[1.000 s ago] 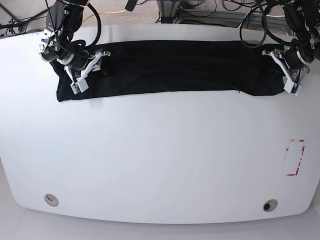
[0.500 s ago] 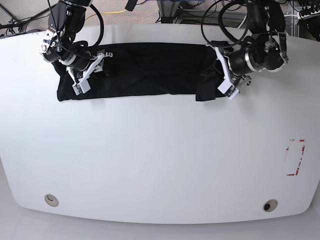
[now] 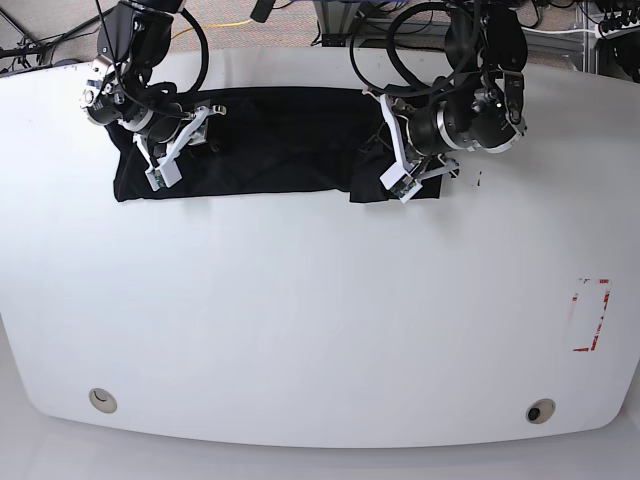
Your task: Fold the T-shirt properly
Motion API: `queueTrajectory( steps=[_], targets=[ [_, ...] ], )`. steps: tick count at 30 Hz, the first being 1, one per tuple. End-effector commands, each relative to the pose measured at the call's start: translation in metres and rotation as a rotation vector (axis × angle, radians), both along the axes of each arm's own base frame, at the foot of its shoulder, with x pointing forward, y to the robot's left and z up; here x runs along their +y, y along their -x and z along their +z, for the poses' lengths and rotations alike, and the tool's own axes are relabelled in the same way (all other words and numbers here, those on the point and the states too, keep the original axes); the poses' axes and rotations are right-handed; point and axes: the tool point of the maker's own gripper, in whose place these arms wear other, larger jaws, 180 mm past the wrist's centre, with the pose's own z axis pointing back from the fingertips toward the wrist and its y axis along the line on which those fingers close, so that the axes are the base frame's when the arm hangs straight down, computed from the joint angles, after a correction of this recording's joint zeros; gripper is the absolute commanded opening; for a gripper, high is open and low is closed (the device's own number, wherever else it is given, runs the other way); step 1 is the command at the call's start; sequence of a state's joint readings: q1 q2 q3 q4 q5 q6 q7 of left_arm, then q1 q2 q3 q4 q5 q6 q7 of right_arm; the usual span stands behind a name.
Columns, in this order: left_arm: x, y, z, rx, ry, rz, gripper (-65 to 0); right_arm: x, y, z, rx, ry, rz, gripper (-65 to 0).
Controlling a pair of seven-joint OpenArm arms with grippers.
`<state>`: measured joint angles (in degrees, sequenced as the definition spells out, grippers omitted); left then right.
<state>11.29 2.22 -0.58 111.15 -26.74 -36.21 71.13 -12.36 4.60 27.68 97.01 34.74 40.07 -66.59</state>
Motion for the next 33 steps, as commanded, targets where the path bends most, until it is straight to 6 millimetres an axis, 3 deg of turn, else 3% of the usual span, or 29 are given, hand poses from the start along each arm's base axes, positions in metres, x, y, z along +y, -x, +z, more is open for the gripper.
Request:
queueTrajectory(
  steps=[1,4,8,11,14,20,23,29,33],
  targets=[
    [-0.01,-0.013,0.017,-0.055,0.051,0.004,-58.6,-0.003,-0.001,0.002,-0.004,0.011,0.003,-38.7],
    [-0.014,-0.017,0.021,-0.065,0.06,0.003,-52.8,-0.003,-0.001,0.002,-0.004,0.013,0.003,-38.7],
    [-0.029,-0.014,0.024,-0.043,0.089,-0.002,-36.9,-0.003,-0.002,0.003,-0.006,0.013,0.003,-38.7],
    [-0.066,-0.013,0.039,-0.047,0.144,-0.053,-27.2,-0.003,-0.001,0.003,-0.004,0.012,0.004,-38.7],
    [-0.09,-0.007,0.047,-0.051,0.126,-0.151,-25.6,-0.002,-0.001,0.002,-0.003,0.011,0.004,-38.7],
    [-0.093,-0.028,0.074,-0.117,0.138,-0.139,-25.7,-0.005,-0.001,0.003,-0.004,0.019,0.006,-38.7],
    [-0.08,-0.036,0.075,-0.122,0.142,-0.084,-25.8,-0.004,-0.002,0.006,-0.014,0.022,0.008,-38.7],
    [-0.027,-0.05,0.059,-0.112,0.057,0.025,-25.8,-0.001,-0.014,0.029,-0.095,0.04,0.02,-38.2],
    [0.011,-0.03,0.028,-0.033,-0.029,0.071,-26.0,0.008,-0.021,0.056,-0.182,-0.03,0.031,-38.0]
  ],
)
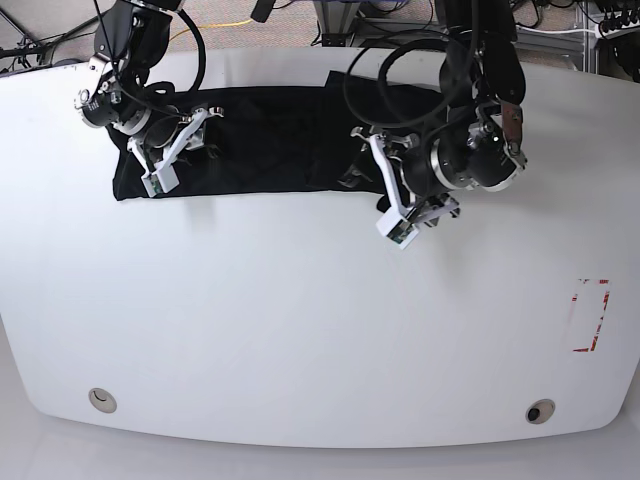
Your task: Fold the T-shirt properly
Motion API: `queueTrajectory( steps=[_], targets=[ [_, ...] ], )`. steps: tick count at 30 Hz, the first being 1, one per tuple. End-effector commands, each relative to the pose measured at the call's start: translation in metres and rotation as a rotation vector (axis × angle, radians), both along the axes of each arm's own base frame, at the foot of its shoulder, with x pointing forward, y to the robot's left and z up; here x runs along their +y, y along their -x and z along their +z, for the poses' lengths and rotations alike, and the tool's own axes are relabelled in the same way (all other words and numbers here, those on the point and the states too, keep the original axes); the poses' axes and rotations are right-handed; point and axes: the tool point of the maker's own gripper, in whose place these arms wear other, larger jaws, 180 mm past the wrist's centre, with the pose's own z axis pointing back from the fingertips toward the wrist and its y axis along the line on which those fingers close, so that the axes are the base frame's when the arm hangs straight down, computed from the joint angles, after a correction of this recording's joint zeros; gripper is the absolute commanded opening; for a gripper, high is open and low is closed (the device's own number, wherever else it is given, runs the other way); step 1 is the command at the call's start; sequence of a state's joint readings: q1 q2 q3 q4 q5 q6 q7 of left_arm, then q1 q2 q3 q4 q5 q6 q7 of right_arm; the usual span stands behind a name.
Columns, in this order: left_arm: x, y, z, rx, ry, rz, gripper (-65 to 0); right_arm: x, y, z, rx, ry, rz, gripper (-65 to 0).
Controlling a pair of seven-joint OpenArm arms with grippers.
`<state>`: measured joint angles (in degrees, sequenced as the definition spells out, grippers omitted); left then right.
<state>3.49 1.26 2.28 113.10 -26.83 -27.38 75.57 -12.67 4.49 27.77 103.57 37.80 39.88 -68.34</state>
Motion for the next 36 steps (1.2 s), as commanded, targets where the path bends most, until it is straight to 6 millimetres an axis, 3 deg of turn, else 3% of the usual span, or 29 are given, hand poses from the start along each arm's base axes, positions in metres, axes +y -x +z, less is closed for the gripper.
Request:
queueTrajectory(
  steps=[1,6,8,12,14,18,24,30,32,36],
  targets=[
    [0.025,0.013,-0.011,0.025,-0.036,0.024,-26.0,0.006,-0.013,0.029,-0.102,-0.065,0.013,-38.0],
    [0.052,0.028,-0.026,0.042,-0.079,0.045,-26.0,-0.013,-0.018,0.044,-0.142,-0.113,-0.053,-35.2],
    [0.058,0.039,-0.034,0.046,-0.087,0.028,-26.0,-0.031,-0.013,0.044,-0.135,-0.098,-0.106,-28.5],
    [0.062,0.04,-0.041,0.031,-0.075,0.015,-26.0,-0.071,-0.014,0.048,-0.142,-0.066,-0.222,-14.4],
    [0.064,0.045,-0.046,0.043,-0.07,0.018,-26.0,-0.099,-0.013,0.046,-0.123,-0.04,-0.274,-8.4],
    [0.063,0.052,-0.054,0.069,-0.064,0.025,-26.0,-0.157,0.0,0.028,-0.051,-0.053,-0.41,-7.5],
    [0.065,0.054,-0.063,0.1,-0.061,0.033,-26.0,-0.2,0.009,0.002,0.055,-0.118,-0.495,-7.5],
    [0.056,0.054,-0.063,0.106,-0.031,0.04,-26.0,-0.195,0.023,-0.011,0.109,-0.127,-0.49,-7.5],
    [0.056,0.053,-0.063,0.108,-0.025,0.05,-26.0,-0.169,0.022,-0.022,0.132,-0.161,-0.451,-7.5],
    [0.063,0.05,-0.062,0.101,-0.027,0.073,-26.0,-0.13,0.018,-0.024,0.123,-0.17,-0.375,-7.5]
  ],
)
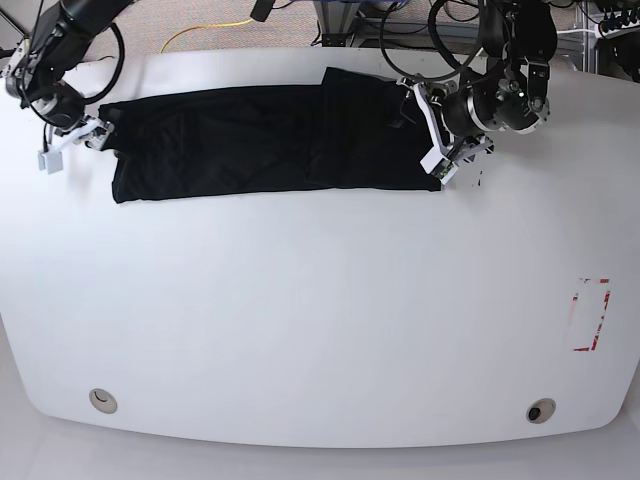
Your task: Fold the T-shirt properly
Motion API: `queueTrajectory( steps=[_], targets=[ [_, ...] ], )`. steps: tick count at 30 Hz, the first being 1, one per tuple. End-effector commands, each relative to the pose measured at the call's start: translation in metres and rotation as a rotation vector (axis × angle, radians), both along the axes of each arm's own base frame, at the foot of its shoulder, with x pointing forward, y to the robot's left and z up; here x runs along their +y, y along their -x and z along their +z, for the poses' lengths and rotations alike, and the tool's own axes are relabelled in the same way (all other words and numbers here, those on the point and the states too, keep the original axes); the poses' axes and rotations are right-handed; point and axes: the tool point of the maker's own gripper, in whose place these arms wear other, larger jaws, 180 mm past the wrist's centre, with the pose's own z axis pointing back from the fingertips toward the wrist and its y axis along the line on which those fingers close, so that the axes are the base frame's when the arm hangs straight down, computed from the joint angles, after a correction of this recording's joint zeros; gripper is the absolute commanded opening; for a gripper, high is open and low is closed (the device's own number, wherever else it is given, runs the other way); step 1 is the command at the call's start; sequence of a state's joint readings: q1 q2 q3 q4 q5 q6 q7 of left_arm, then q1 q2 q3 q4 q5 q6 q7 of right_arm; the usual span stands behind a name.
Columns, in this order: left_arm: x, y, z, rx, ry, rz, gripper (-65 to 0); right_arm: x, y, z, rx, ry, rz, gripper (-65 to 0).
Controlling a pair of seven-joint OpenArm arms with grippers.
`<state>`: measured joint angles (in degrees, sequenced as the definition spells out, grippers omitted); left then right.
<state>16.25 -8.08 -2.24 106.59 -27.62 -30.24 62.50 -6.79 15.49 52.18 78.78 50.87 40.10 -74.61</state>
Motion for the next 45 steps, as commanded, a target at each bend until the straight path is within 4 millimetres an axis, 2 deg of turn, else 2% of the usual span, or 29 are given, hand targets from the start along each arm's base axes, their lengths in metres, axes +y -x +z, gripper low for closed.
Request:
queueTrajectory(
  steps=[1,4,6,7,10,13,15,20,22,26,31,34,40,45],
  targets=[
    [0.005,-0.006,0.007,-0.032,0.004,0.01,-26.0,0.034,-0.002,-0.001,0.0,-0.007,0.07,-7.5],
    [0.005,-0.006,0.007,-0.032,0.004,0.01,-26.0,0.055,-0.004,-0.001,-0.013,-0.022,0.099,-7.6],
    [0.005,-0.006,0.007,-0.031,0.004,0.013,-26.0,0.06,-0.004,-0.002,-0.015,-0.031,0.101,-8.6],
    [0.005,-0.006,0.007,-0.03,0.004,0.013,-26.0,0.062,-0.006,-0.002,-0.02,-0.039,0.099,-11.3],
    [0.006,-0.008,0.007,-0.034,0.001,0.015,-26.0,0.066,-0.011,-0.001,-0.041,-0.046,0.094,-28.2],
    [0.006,-0.018,0.013,-0.06,-0.001,0.015,-26.0,0.069,-0.02,0.004,-0.07,-0.045,0.101,-53.9],
    [0.005,-0.018,0.013,-0.058,0.001,0.017,-26.0,0.065,-0.02,0.006,-0.066,-0.024,0.115,-65.0],
    [-0.003,-0.018,0.001,-0.017,0.035,0.035,-26.0,0.054,-0.022,0.013,-0.074,0.015,0.126,-65.0],
    [-0.002,-0.027,-0.001,-0.012,0.04,0.043,-26.0,0.05,-0.026,0.032,-0.118,0.083,0.147,-65.0],
    [-0.002,-0.024,-0.021,0.054,0.05,0.057,-26.0,0.054,-0.029,0.062,-0.185,0.19,0.207,-65.0],
    [-0.024,-0.035,-0.027,0.087,0.121,0.091,-26.0,0.073,-0.023,0.091,-0.233,0.298,0.299,-65.0],
    [-0.029,-0.038,-0.031,0.118,0.138,0.129,-26.0,0.101,-0.023,0.096,-0.265,0.264,0.342,-65.0],
    [-0.052,-0.051,-0.032,0.152,0.202,0.166,-26.0,0.164,-0.027,0.117,-0.407,0.038,0.442,-65.0],
    [-0.064,-0.051,-0.036,0.169,0.24,0.178,-26.0,0.202,-0.033,0.127,-0.468,-0.075,0.474,-65.0]
  ],
)
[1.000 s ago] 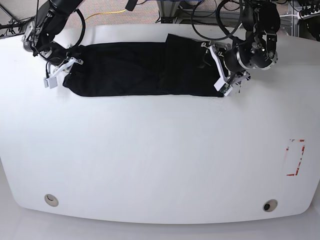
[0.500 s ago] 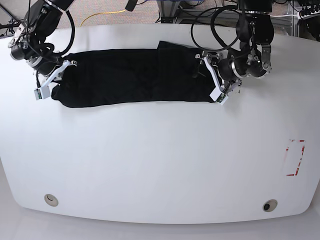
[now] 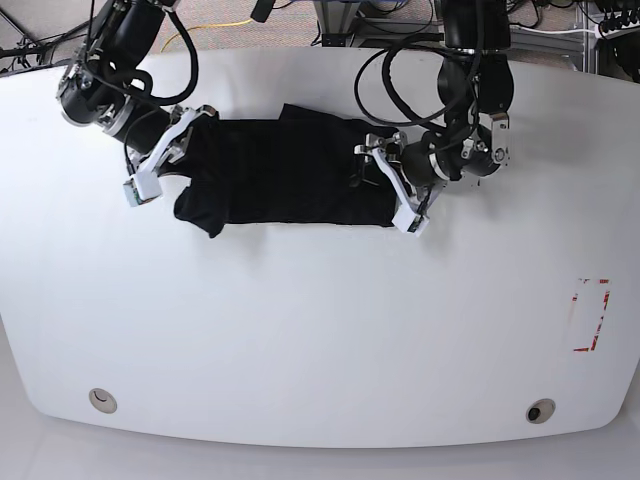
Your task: Fold the T-shirt properly
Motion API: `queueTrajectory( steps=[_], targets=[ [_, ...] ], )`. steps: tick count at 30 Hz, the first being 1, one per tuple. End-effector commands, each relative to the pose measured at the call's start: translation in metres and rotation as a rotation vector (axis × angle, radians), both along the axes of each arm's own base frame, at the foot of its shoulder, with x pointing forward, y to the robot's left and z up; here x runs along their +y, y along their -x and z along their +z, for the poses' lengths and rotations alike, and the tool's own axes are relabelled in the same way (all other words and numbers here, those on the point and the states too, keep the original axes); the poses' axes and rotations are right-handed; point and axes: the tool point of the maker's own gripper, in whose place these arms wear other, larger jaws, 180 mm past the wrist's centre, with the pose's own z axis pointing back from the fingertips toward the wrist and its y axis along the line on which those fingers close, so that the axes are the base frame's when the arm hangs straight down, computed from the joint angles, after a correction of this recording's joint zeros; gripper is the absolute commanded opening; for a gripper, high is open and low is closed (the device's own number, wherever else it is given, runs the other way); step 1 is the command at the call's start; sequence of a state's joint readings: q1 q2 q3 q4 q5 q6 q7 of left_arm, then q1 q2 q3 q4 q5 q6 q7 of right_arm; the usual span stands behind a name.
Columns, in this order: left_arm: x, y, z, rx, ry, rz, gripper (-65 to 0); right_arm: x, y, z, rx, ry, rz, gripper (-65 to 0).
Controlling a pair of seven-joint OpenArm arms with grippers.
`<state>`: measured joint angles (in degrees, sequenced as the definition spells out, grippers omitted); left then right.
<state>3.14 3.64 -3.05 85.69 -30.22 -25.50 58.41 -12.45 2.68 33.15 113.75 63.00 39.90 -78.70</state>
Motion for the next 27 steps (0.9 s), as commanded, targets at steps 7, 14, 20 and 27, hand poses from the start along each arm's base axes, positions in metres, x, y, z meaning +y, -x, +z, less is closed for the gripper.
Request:
queueTrajectory(
  steps=[7,14,20,27],
  targets=[
    [0.0,0.012,-0.015,0.06,-0.039,-0.011,-26.0,0.064,-0.013,0.03,-0.097,-0.18,0.084,-65.0],
    [0.009,0.012,-0.021,0.055,-0.047,0.01,-26.0,0.091,-0.02,0.035,-0.102,-0.24,0.13,-65.0],
    [0.009,0.012,-0.022,0.058,-0.046,0.01,-26.0,0.106,-0.022,0.032,-0.099,-0.23,0.159,-64.2],
    [0.008,0.008,-0.014,0.029,-0.042,0.008,-26.0,0.133,-0.031,0.02,-0.068,-0.254,0.218,-63.6]
  ],
)
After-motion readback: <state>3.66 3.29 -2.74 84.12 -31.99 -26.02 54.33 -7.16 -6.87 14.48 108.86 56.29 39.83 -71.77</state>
